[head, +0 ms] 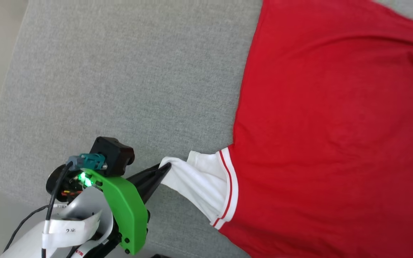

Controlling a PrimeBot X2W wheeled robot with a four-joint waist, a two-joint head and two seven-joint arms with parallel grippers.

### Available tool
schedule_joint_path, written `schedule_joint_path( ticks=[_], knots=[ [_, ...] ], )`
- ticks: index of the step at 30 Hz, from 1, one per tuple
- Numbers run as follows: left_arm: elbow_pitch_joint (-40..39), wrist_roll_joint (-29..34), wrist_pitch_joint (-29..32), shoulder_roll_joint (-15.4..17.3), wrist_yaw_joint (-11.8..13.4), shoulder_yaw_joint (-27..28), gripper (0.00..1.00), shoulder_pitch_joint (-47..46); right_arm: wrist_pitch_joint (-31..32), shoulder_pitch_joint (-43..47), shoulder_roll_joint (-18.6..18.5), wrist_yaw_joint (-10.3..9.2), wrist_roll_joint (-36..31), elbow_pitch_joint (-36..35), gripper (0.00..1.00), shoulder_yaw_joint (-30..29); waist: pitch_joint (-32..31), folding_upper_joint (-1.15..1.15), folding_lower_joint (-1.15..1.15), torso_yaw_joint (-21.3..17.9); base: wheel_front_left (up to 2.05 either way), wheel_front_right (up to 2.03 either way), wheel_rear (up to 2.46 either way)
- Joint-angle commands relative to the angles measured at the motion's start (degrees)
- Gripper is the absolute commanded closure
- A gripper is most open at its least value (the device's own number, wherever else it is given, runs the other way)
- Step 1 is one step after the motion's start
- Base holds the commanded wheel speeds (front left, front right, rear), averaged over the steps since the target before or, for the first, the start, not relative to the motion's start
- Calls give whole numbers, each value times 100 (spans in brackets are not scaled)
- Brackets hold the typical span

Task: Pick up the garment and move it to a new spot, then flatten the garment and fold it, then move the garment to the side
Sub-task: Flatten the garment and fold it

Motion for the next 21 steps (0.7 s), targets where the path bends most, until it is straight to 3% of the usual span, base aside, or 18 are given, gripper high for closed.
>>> schedule_joint_path(
  ticks=[1, 14, 21],
  knots=[
    [21, -49, 1, 27, 48, 42, 100, 47, 37, 497, 79, -4, 38, 156, 100, -25, -450, -1, 0, -346, 0, 0, 0],
    [367, -321, -336, -202, 284, 187, 100, 445, -142, 2339, 457, -4, 419, -506, 100, -451, -1549, -1, 0, -1001, 0, 0, 0],
    [480, -418, -572, -251, 492, 331, 100, 784, -23, 3143, 523, -4, 601, -1025, 100, -395, -1919, -1, 0, -1304, 0, 0, 0]
  ],
)
